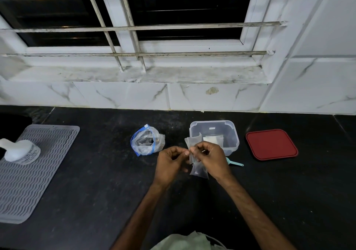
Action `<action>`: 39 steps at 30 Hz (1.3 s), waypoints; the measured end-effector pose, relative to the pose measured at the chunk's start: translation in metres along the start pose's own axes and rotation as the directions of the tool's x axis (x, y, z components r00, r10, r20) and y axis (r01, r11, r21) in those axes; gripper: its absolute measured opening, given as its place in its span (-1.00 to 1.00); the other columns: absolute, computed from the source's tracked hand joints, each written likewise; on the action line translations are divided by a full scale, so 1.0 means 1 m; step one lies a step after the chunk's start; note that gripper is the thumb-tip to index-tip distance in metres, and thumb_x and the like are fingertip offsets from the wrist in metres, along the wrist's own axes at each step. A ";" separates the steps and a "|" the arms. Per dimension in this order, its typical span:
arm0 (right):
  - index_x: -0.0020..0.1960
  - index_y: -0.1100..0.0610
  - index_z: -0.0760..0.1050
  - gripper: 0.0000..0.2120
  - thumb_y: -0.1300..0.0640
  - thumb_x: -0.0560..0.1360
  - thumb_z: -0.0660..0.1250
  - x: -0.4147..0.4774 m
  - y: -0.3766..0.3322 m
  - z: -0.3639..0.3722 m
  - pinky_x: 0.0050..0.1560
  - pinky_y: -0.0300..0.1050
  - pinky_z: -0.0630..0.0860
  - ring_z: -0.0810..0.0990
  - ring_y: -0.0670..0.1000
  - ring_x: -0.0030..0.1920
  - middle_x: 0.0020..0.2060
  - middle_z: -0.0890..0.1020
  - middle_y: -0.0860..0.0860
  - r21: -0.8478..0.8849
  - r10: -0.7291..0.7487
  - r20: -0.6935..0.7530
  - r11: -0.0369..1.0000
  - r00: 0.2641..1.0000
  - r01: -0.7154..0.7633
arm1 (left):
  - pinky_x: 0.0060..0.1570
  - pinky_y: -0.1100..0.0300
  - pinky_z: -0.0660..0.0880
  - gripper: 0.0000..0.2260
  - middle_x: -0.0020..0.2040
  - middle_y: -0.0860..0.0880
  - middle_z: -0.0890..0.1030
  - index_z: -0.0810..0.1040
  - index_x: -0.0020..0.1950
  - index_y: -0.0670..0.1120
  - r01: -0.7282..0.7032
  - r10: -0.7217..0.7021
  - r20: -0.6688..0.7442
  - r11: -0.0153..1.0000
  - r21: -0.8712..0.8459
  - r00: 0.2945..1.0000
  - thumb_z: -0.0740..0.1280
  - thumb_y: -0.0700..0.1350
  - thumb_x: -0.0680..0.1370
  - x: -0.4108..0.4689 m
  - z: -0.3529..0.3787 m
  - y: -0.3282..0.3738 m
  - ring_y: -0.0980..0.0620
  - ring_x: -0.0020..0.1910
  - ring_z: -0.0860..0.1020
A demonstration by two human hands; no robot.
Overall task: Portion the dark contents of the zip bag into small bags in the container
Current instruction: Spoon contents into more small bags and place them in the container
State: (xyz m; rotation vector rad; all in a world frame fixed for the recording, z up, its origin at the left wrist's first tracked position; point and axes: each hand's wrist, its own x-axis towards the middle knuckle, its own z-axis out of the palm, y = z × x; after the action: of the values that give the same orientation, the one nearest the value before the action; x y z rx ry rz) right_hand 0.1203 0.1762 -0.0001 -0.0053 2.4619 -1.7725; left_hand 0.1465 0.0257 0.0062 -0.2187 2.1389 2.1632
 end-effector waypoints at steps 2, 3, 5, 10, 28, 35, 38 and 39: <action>-0.15 0.04 0.61 -0.92 0.06 0.50 0.41 0.000 -0.001 -0.001 -0.04 -0.07 0.60 0.63 -0.10 -0.21 -0.28 0.66 -0.07 -0.016 -0.017 0.000 1.000 1.000 0.017 | -0.41 0.16 0.57 -0.92 -0.23 -0.19 0.66 0.62 -0.09 -0.24 -0.008 0.008 0.018 1.000 0.019 1.000 0.35 -0.27 0.56 0.000 -0.001 0.000 -0.05 -0.31 0.61; -0.15 0.02 0.61 -0.93 0.07 0.50 0.40 0.000 -0.002 -0.001 -0.06 -0.11 0.60 0.62 -0.12 -0.23 -0.29 0.66 -0.08 -0.025 -0.030 0.008 0.999 1.000 0.030 | -0.41 0.16 0.57 -0.92 -0.23 -0.19 0.66 0.62 -0.09 -0.24 -0.015 0.014 0.029 0.999 0.032 0.999 0.34 -0.27 0.57 0.000 -0.001 0.001 -0.06 -0.31 0.61; -0.12 0.01 0.61 -0.96 0.08 0.51 0.39 0.000 -0.004 -0.001 -0.06 -0.17 0.59 0.62 -0.14 -0.23 -0.28 0.66 -0.11 -0.055 -0.055 0.024 0.997 0.998 0.056 | -0.41 0.15 0.57 -0.91 -0.22 -0.18 0.66 0.60 -0.06 -0.24 -0.022 0.020 0.035 0.998 0.060 0.999 0.32 -0.25 0.58 0.000 0.000 0.002 -0.07 -0.33 0.61; -0.07 0.03 0.64 -0.86 -0.02 0.47 0.42 -0.003 -0.010 -0.003 -0.07 -0.21 0.58 0.64 -0.16 -0.19 -0.24 0.68 -0.13 -0.092 -0.087 0.045 0.992 0.995 0.091 | -0.40 0.07 0.60 -0.92 -0.22 -0.11 0.66 0.57 -0.01 -0.19 -0.055 0.056 -0.006 0.986 0.156 0.998 0.29 -0.23 0.61 0.002 0.001 -0.002 -0.06 -0.36 0.63; -0.07 0.04 0.60 -0.82 -0.06 0.52 0.34 -0.005 -0.014 0.001 -0.07 -0.10 0.61 0.62 -0.16 -0.18 -0.20 0.66 -0.13 -0.272 -0.102 0.062 0.956 0.993 0.115 | -0.14 0.32 0.53 -0.90 -0.14 0.02 0.66 0.63 -0.01 -0.14 -0.182 0.177 0.045 0.929 0.323 0.983 0.34 -0.14 0.58 0.009 -0.009 -0.009 0.12 -0.15 0.62; -0.13 0.03 0.52 -0.86 -0.02 0.53 0.29 -0.001 -0.015 -0.006 -0.21 -0.14 0.52 0.59 -0.09 -0.24 -0.25 0.63 -0.11 -0.556 -0.121 -0.017 0.826 0.992 0.091 | -0.11 0.21 0.50 -0.92 -0.14 0.14 0.64 0.57 -0.02 0.03 -0.020 0.102 -0.120 0.836 0.548 0.987 0.30 -0.02 0.58 0.010 -0.011 -0.013 0.21 -0.16 0.59; -0.15 0.01 0.50 -0.83 -0.06 0.53 0.26 0.002 -0.016 -0.013 -0.23 -0.12 0.52 0.60 -0.03 -0.23 -0.25 0.64 -0.08 -0.665 -0.118 -0.084 0.746 0.989 0.033 | -0.10 0.23 0.45 -0.89 -0.09 0.13 0.63 0.56 0.03 0.02 0.047 0.102 -0.204 0.785 0.617 0.974 0.28 0.00 0.59 0.012 -0.008 -0.006 0.20 -0.13 0.57; -0.13 0.02 0.49 -0.84 -0.06 0.53 0.26 0.002 -0.017 -0.012 -0.24 -0.12 0.52 0.61 -0.03 -0.22 -0.24 0.64 -0.08 -0.680 -0.122 -0.084 0.733 0.989 0.033 | -0.09 0.21 0.47 -0.88 -0.08 0.12 0.63 0.56 0.03 0.01 0.052 0.096 -0.209 0.794 0.605 0.973 0.28 0.00 0.59 0.013 -0.006 -0.004 0.18 -0.12 0.57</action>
State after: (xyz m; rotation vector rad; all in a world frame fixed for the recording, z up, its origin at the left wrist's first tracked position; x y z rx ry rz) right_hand 0.1163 0.1823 0.0197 -0.0608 3.0888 -0.7979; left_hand 0.1346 0.0193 -0.0001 -0.4024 2.8436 1.3832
